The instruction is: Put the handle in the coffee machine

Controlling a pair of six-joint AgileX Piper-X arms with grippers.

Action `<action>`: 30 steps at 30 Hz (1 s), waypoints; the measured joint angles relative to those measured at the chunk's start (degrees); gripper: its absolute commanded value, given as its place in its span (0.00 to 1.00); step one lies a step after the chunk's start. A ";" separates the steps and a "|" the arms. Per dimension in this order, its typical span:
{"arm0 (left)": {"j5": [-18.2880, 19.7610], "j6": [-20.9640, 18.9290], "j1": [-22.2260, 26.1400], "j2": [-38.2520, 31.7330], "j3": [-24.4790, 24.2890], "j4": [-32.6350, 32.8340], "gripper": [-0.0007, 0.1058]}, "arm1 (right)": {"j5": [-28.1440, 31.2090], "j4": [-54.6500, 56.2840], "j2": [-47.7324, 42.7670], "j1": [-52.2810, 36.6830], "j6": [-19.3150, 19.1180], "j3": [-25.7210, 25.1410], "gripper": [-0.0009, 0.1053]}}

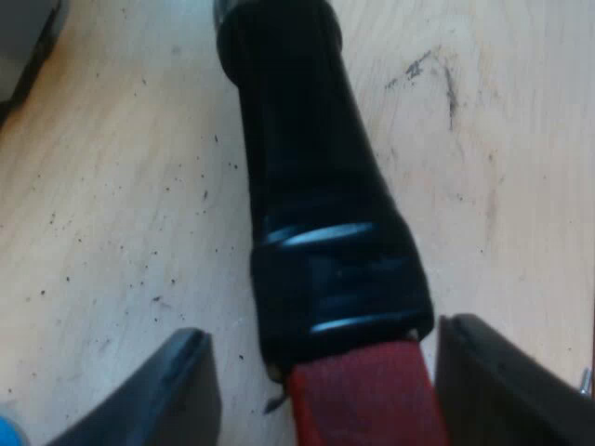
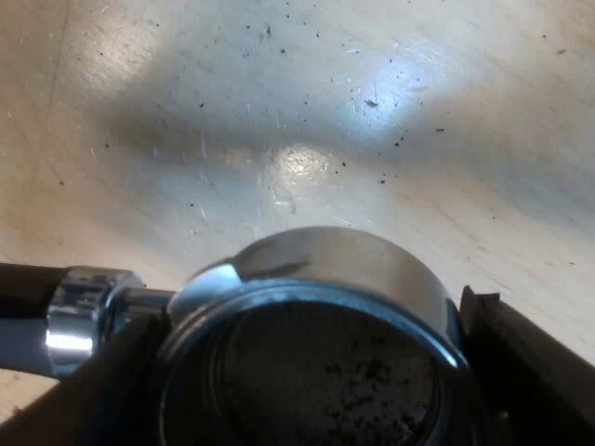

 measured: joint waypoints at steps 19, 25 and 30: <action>-1.34 -1.04 0.17 0.00 0.00 0.00 0.01 | 0.09 -0.49 0.00 0.00 1.89 0.00 0.01; -1.34 -1.04 0.17 0.00 0.00 0.00 0.01 | 0.76 -0.49 0.00 0.00 2.06 0.00 0.01; -1.60 -1.04 0.17 0.00 0.00 0.00 0.01 | 1.18 -0.49 0.00 0.00 2.06 0.00 0.39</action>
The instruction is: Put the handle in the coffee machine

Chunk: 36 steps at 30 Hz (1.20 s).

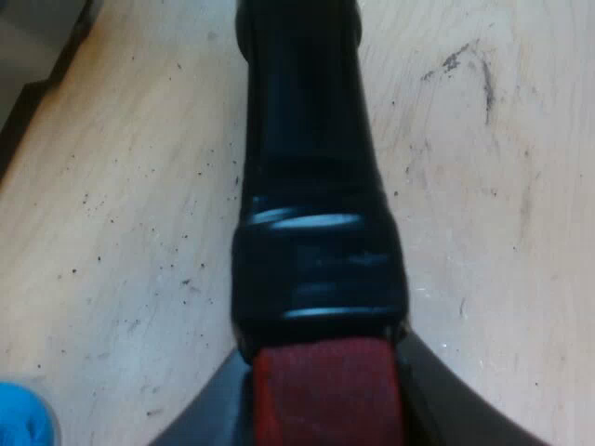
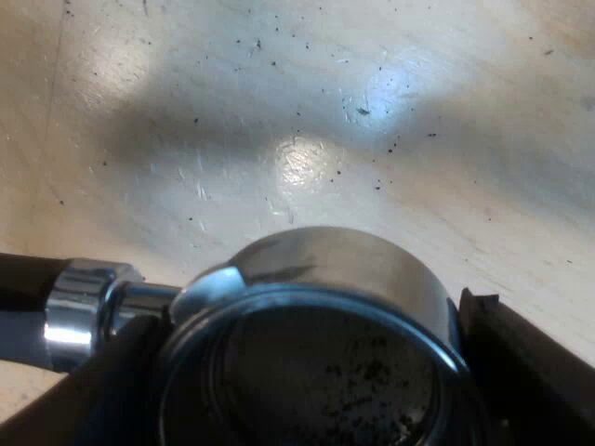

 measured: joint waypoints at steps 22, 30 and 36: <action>6.76 8.10 8.91 -3.10 -0.95 0.36 0.01 | 10.49 -5.98 -9.40 2.18 1.34 0.00 0.73; 7.30 16.28 14.41 -3.75 -0.99 7.57 0.01 | 13.84 -12.26 -10.94 6.08 1.71 0.00 0.75; 4.54 17.65 14.51 -3.92 0.19 13.03 0.01 | 16.71 -13.47 -11.05 8.50 3.28 -0.30 0.85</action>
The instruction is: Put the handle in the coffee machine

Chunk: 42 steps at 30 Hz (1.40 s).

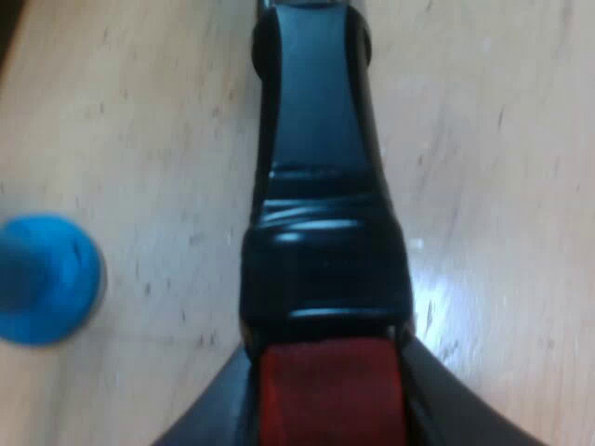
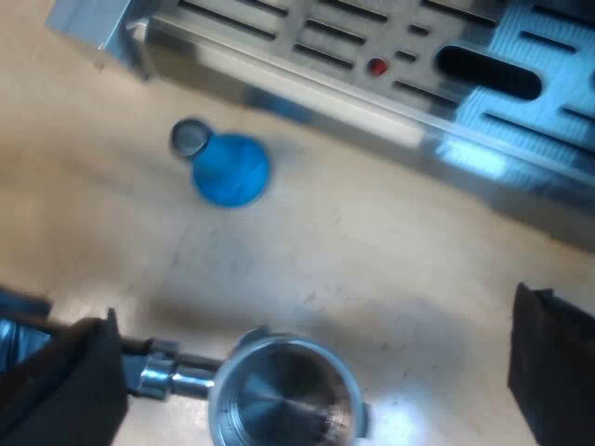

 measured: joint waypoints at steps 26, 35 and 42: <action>4.33 0.01 19.72 -2.01 -0.32 1.99 0.01 | 28.21 -13.33 0.07 18.11 8.49 3.37 0.84; 5.39 0.97 27.14 0.19 -0.51 1.99 0.01 | 29.87 -37.66 0.07 18.86 3.86 15.31 0.80; 8.51 2.11 32.53 4.66 -4.90 2.50 0.01 | 28.22 -48.82 0.07 18.86 1.36 17.45 0.78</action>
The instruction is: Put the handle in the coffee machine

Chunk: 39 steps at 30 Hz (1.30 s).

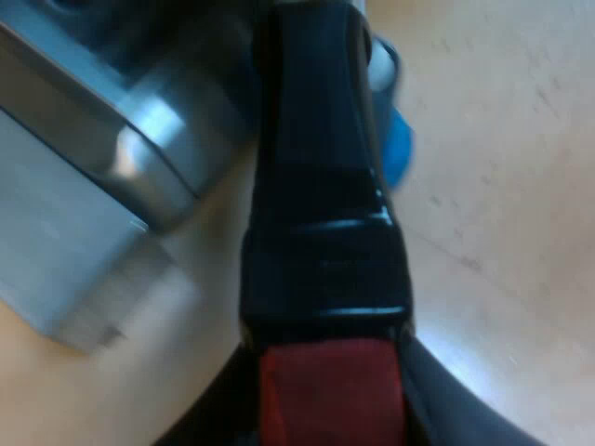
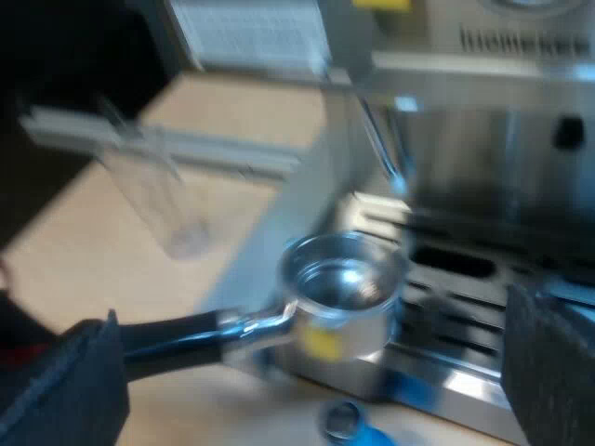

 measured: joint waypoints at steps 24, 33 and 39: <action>2.60 5.53 0.78 14.29 -4.94 -8.70 0.01 | 15.65 -25.02 21.41 3.23 -3.95 0.14 0.54; 4.08 5.68 0.78 16.61 -5.23 -10.74 0.01 | 23.67 -35.39 28.61 3.23 -4.64 0.14 0.54; 5.47 5.52 0.78 16.61 -6.62 -11.63 0.01 | 28.74 -43.10 33.35 2.99 -4.95 0.14 0.54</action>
